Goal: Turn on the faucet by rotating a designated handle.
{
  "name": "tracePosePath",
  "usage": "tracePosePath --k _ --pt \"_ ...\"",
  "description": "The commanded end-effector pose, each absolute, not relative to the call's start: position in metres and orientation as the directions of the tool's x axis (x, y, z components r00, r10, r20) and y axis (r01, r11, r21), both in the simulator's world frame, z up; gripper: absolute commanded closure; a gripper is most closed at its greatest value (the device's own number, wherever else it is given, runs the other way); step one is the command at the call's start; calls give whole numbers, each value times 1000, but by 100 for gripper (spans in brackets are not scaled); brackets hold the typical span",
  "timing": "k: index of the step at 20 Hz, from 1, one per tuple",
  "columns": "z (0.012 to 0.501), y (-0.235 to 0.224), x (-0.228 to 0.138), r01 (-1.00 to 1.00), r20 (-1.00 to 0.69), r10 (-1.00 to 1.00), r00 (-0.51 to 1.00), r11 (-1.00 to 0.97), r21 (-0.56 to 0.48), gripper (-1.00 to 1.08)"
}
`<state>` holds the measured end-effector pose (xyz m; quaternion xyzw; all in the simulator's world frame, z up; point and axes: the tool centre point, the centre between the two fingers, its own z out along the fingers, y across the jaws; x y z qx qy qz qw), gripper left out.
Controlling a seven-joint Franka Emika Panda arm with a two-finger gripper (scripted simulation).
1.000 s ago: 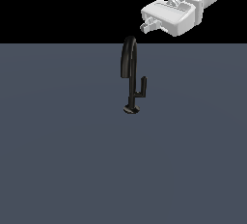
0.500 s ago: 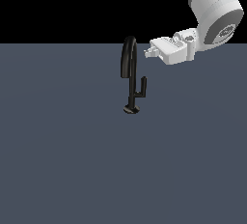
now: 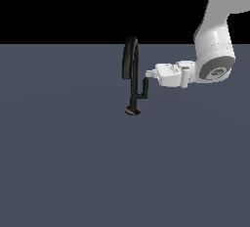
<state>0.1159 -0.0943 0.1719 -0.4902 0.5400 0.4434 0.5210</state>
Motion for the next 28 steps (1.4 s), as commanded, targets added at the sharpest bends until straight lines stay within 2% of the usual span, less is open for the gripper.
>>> tracePosePath --k 1,13,28 --pt "159 -94 119 -987 -999 -35 -5 161 -1 108" --pt "141 -92 121 -979 -999 7 -39 200 40 108" --pt "153 -85 91 -979 -999 8 -39 201 39 108"
